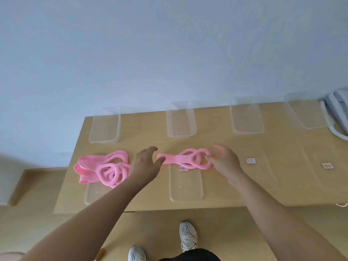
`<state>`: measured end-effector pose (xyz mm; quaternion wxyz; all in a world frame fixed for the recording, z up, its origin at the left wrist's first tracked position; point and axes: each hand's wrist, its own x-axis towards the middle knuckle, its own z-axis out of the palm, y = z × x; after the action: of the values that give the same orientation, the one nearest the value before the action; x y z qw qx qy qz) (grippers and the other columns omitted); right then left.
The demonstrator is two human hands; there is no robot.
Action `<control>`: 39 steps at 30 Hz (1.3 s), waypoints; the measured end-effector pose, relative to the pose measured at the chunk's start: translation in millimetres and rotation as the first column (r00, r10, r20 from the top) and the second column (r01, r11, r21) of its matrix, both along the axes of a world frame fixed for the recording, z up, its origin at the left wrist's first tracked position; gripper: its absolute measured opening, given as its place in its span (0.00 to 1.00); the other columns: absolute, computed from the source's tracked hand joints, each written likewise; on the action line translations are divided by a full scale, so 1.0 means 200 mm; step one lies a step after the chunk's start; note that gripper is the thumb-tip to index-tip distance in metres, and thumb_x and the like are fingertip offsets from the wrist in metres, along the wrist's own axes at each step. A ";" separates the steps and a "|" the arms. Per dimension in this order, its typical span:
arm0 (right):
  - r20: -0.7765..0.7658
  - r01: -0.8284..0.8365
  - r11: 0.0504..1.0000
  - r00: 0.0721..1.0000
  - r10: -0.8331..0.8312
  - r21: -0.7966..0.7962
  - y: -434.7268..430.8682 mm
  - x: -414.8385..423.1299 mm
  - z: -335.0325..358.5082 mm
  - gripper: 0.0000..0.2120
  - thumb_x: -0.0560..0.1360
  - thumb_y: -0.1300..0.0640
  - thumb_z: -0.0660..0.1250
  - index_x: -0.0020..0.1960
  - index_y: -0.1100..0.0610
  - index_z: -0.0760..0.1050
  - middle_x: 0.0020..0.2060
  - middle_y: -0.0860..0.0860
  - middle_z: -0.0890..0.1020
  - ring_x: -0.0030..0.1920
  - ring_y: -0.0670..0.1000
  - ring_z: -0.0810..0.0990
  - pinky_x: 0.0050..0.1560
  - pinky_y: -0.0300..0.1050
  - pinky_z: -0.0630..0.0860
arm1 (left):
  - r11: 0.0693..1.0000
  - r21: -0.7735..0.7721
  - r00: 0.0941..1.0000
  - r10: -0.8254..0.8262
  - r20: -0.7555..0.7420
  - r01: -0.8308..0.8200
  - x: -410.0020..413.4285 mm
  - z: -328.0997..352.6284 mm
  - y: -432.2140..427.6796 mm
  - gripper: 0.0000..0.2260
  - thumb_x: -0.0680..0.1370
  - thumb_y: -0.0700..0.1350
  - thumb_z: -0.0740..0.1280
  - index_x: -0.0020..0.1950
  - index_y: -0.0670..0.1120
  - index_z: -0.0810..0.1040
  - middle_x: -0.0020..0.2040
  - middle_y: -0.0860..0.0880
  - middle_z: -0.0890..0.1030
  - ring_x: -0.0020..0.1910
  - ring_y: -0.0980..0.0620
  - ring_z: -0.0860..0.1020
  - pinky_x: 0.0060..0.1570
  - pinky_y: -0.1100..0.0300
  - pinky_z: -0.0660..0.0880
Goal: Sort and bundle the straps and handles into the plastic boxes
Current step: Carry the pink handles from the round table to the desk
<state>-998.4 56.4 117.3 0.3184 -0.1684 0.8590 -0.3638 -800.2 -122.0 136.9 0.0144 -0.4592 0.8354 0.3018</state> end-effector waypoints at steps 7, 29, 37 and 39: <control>-0.360 -0.392 0.920 0.856 0.370 0.015 -0.12 0.22 0.09 0.27 0.75 0.52 0.73 0.72 0.58 0.73 0.63 0.51 0.81 0.65 0.57 0.76 0.64 0.50 0.73 | 0.986 -0.163 0.999 -0.025 -0.037 0.018 0.36 0.11 0.03 0.21 0.80 0.49 0.73 0.71 0.44 0.79 0.69 0.44 0.80 0.70 0.40 0.73 0.67 0.47 0.69; -0.421 -0.942 0.254 0.144 0.896 0.218 -0.66 2.38 0.06 0.36 0.77 0.42 0.69 0.80 0.48 0.60 0.76 0.47 0.67 0.77 0.53 0.61 0.75 0.48 0.59 | 0.690 -0.224 0.701 0.712 0.037 -0.688 2.99 0.05 0.66 0.30 0.79 0.57 0.73 0.78 0.47 0.71 0.76 0.46 0.73 0.76 0.44 0.68 0.74 0.48 0.66; -0.275 -0.945 0.012 -0.083 0.958 0.326 -0.72 3.04 -0.07 0.37 0.76 0.40 0.69 0.80 0.47 0.60 0.76 0.48 0.67 0.76 0.53 0.64 0.73 0.51 0.65 | 0.421 -0.090 0.407 0.903 0.138 -0.903 3.63 -0.16 1.05 0.30 0.78 0.58 0.72 0.77 0.51 0.72 0.76 0.49 0.73 0.75 0.43 0.68 0.74 0.48 0.67; -0.226 -0.940 -0.047 -0.129 0.966 0.338 -0.74 3.19 -0.10 0.37 0.75 0.40 0.70 0.80 0.48 0.61 0.75 0.48 0.69 0.75 0.53 0.66 0.72 0.50 0.66 | 0.343 -0.061 0.333 0.933 0.137 -0.937 3.71 -0.20 1.12 0.29 0.78 0.56 0.73 0.76 0.49 0.73 0.74 0.48 0.75 0.74 0.43 0.70 0.73 0.49 0.67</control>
<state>-361.3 -91.8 96.5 0.3017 -0.7967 0.5211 0.0518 -58.6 102.3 97.7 -0.0930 -0.8753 0.4135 0.2327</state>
